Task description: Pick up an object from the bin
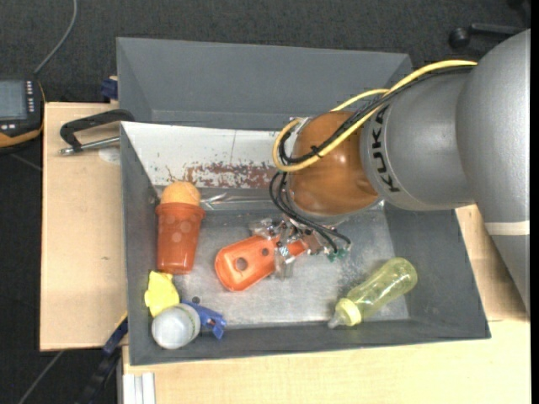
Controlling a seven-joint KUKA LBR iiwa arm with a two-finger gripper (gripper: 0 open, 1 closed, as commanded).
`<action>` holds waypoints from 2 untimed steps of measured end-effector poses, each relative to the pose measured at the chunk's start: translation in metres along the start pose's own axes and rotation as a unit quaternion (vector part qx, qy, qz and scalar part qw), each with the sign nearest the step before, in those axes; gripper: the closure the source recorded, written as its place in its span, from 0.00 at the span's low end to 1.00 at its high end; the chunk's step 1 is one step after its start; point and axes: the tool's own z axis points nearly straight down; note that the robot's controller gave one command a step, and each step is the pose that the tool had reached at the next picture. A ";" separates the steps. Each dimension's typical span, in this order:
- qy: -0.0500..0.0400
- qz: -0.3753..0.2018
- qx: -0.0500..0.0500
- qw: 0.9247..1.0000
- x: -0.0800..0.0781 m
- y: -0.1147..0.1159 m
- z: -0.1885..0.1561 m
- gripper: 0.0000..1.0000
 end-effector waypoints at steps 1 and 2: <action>-0.003 -0.025 0.000 1.000 -0.002 0.000 -0.011 1.00; -0.003 -0.025 0.000 1.000 -0.002 0.000 -0.011 1.00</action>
Offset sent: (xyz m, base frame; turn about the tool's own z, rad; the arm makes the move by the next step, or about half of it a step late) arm 0.0000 0.0000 0.0000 0.0000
